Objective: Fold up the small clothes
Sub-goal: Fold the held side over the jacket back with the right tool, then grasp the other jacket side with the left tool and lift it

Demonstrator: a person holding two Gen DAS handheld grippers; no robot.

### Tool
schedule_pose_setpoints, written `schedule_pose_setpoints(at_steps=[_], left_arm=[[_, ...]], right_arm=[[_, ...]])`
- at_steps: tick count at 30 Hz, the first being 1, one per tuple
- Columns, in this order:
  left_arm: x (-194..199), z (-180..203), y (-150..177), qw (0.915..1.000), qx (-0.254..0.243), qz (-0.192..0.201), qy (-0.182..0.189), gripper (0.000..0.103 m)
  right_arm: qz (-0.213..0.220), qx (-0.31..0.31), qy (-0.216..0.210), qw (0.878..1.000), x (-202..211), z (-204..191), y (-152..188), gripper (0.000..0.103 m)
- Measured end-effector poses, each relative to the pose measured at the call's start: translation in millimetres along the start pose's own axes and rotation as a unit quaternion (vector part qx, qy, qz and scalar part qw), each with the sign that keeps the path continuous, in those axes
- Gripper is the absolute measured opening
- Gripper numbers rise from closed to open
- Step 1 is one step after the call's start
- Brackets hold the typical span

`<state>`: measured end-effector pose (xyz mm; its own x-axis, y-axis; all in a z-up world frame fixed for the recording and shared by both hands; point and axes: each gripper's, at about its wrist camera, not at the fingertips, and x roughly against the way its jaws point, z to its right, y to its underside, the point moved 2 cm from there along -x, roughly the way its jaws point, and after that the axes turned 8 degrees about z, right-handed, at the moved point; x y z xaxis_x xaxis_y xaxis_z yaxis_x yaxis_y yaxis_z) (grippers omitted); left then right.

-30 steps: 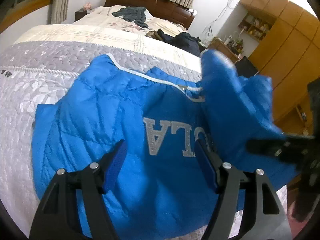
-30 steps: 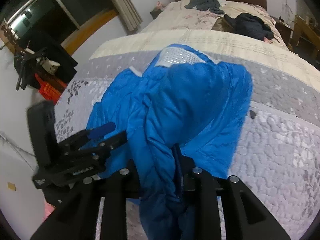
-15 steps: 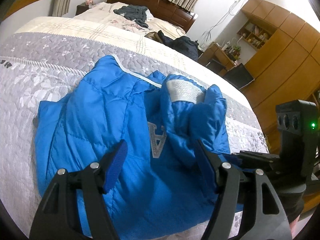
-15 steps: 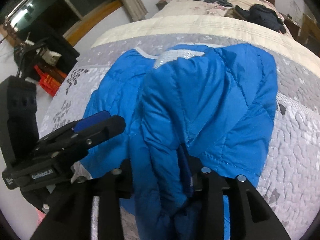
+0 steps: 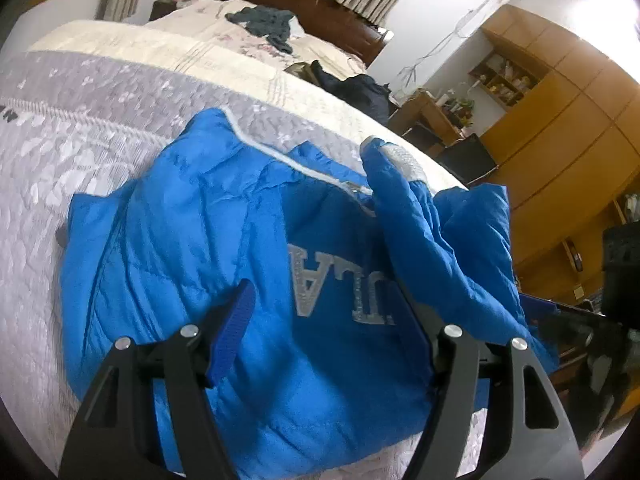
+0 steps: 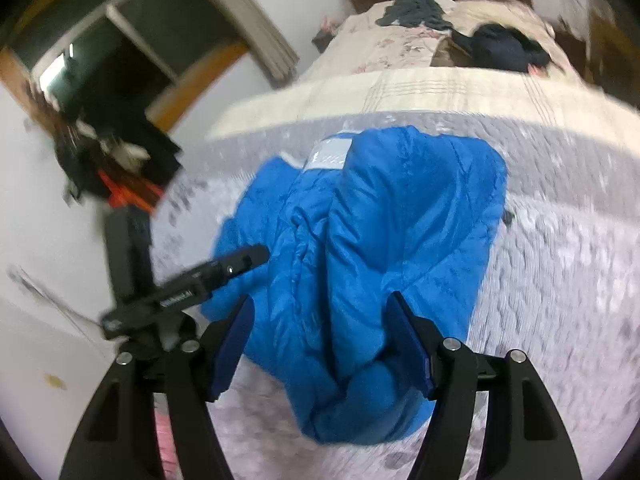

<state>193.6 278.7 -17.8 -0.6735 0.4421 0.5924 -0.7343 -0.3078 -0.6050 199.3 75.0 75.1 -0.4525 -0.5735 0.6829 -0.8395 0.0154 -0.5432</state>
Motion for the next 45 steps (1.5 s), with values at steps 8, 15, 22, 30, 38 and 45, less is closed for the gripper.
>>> schedule_pose_setpoints(at_steps=[8,15,22,30,38,45], left_arm=[[-8,27,-1,0.9983,0.008,-0.013,0.056,0.070],[-29,31,-8,0.9957,-0.007,-0.043,0.082,0.074],[-46,16,6,0.9956,-0.003,-0.065,0.068,0.075],[-64,36,5,0.9960,-0.036,-0.068,0.044,0.050],[-60,35,2,0.9971,-0.017,-0.047,0.058,0.015],[-20,57,0,0.9932,-0.050,0.004,0.105,0.009]], right_arm=[[0.002,-0.022,-0.065,0.998,-13,22,26,0.067],[-0.022,0.014,-0.081,0.996,-63,-3,46,0.067],[-0.027,-0.002,-0.105,0.994,-76,7,50,0.065],[-0.026,0.006,-0.098,0.995,-65,-2,50,0.069],[0.013,-0.027,-0.082,0.996,-12,20,42,0.079],[-0.001,-0.078,-0.046,0.996,-18,58,44,0.078]])
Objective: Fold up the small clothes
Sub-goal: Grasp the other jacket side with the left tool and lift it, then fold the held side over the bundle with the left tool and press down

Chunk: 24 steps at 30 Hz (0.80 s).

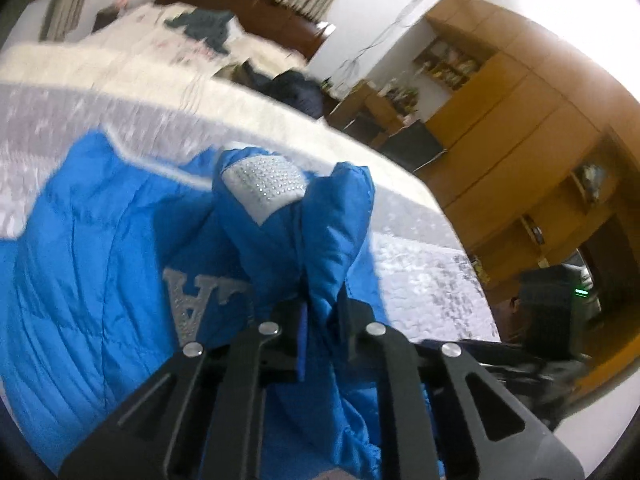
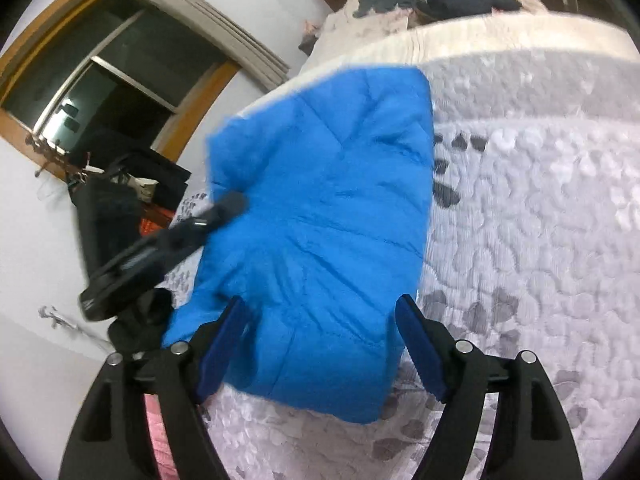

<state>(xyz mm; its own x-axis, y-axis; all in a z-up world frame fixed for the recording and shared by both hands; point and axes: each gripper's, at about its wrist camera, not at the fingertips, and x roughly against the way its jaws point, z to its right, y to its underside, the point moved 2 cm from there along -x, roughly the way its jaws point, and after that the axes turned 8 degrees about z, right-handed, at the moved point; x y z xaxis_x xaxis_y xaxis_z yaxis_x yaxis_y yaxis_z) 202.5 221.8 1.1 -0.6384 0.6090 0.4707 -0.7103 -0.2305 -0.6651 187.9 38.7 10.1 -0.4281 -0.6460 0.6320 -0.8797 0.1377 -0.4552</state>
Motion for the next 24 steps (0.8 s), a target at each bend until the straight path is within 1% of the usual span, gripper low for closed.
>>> schedule_pose_setpoints(at_steps=[2,5,7,10,12,14,17,21,24], left_arm=[[12,12,-5,0.9997,-0.016,0.016,0.012,0.008],[34,24,-12,0.9983,-0.034,0.041,0.025,0.008],[47,24,-17,0.9975,-0.036,0.053,0.030,0.008],[70,13,-26,0.9963,-0.026,0.077,0.030,0.007],[85,-3,-33,0.9953,-0.008,0.091,0.030,0.007],[99,-21,-39,0.9945,0.005,0.102,0.022,0.007],[115,-51,-39,0.9937,0.028,0.108,0.012,0.007],[120,-93,-34,0.9932,0.053,0.103,-0.012,0.008],[118,-127,-25,0.9924,0.077,0.093,-0.028,0.008]], right_arm=[[-0.001,-0.008,-0.017,1.000,-4,1,1,0.078],[0.004,-0.003,-0.042,0.999,-4,-7,-2,0.078],[0.012,0.009,-0.053,0.998,0,-19,-3,0.079],[0.018,0.025,-0.060,0.998,4,-34,-6,0.082],[0.015,0.040,-0.055,0.998,-1,-45,-6,0.082],[0.006,0.050,-0.047,0.998,-10,-51,-5,0.082],[-0.019,0.060,-0.039,0.997,-32,-64,4,0.082],[-0.047,0.067,-0.029,0.996,-62,-77,9,0.082],[-0.063,0.078,0.001,0.995,-84,-85,15,0.088]])
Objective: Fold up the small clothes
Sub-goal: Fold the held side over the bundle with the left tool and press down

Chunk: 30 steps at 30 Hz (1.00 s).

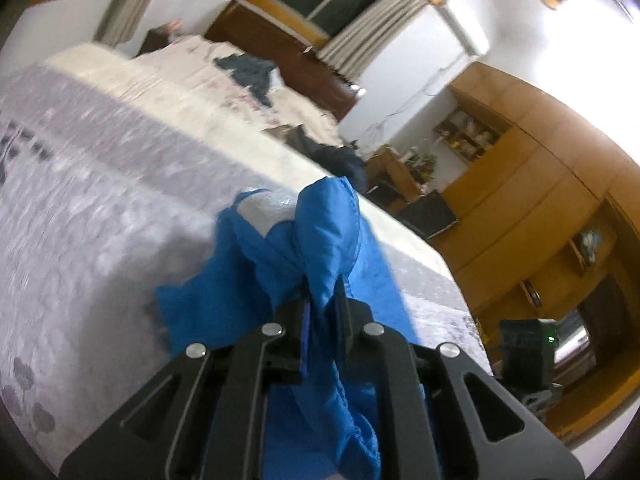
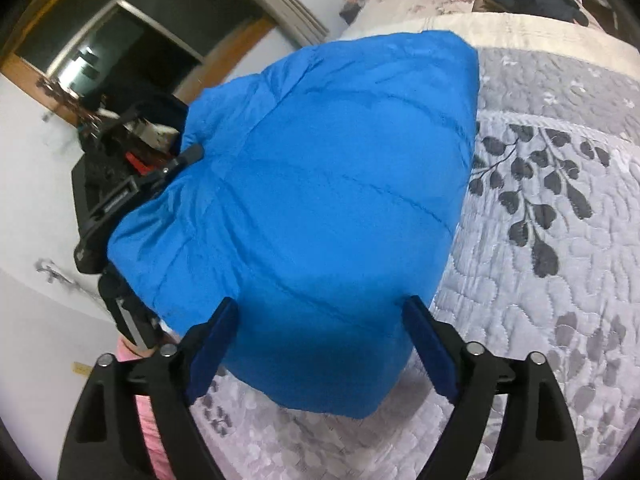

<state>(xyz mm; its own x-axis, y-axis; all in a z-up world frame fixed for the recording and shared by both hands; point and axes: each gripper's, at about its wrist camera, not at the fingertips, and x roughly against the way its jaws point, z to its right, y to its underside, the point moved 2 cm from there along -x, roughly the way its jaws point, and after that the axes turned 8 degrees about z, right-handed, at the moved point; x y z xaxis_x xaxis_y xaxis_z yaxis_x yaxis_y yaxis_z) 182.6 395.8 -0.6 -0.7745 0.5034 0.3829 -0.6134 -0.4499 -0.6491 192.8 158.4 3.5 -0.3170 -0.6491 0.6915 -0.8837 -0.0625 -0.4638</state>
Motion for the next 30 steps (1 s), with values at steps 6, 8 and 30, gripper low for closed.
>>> schedule_pose_setpoints(at_steps=[6,8,30], left_arm=[[-5,-22,10,0.9992,-0.023,-0.015,-0.030,0.013],[-1,-20,10,0.9980,-0.038,-0.019,-0.047,0.019],[42,24,59,0.9919,-0.077,-0.073,-0.070,0.018]], right_arm=[[-0.018,0.022,0.078,0.997,-29,-6,7,0.091],[-0.022,0.025,0.090,0.995,-33,-6,8,0.092],[-0.018,-0.006,0.057,0.998,-6,8,10,0.087]])
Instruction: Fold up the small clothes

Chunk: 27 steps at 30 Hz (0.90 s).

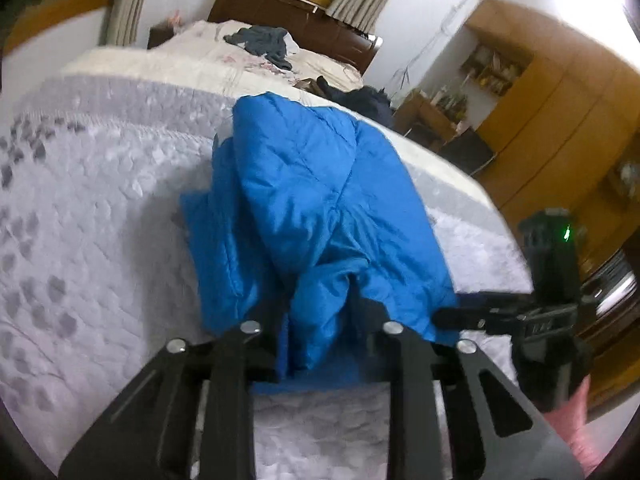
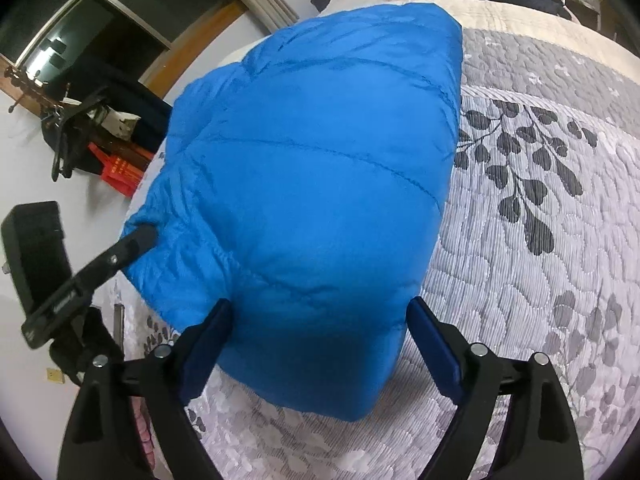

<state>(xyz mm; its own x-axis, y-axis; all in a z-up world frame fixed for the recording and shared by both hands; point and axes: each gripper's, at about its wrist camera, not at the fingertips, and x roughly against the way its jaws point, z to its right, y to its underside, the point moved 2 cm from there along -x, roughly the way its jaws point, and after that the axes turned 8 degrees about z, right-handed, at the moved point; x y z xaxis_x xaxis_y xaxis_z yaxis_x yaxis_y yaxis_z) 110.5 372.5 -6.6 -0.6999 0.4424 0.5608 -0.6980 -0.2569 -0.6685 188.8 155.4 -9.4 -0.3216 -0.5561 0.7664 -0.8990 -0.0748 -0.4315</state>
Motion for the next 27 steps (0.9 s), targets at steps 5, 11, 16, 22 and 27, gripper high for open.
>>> schedule_pose_setpoints(at_steps=[5,11,16,22,27], left_arm=[[11,-11,5,0.9996,0.012,-0.007,0.026,0.013],[-12,-37,20,0.9975,0.041,-0.040,0.041,0.013],[-24,-46,28,0.9969,0.045,-0.051,0.040,0.015],[-10,-40,17,0.9970,0.033,-0.051,0.048,0.031],[24,-37,-12,0.9985,0.028,0.004,0.048,0.047]], right_arm=[[0.001,0.006,-0.007,1.000,7,3,4,0.078],[0.000,0.018,0.008,1.000,4,4,11,0.072],[-0.004,0.019,0.021,1.000,-5,5,17,0.072],[-0.019,0.011,0.008,1.000,0,7,12,0.075],[0.008,0.014,0.020,1.000,27,12,-7,0.080]])
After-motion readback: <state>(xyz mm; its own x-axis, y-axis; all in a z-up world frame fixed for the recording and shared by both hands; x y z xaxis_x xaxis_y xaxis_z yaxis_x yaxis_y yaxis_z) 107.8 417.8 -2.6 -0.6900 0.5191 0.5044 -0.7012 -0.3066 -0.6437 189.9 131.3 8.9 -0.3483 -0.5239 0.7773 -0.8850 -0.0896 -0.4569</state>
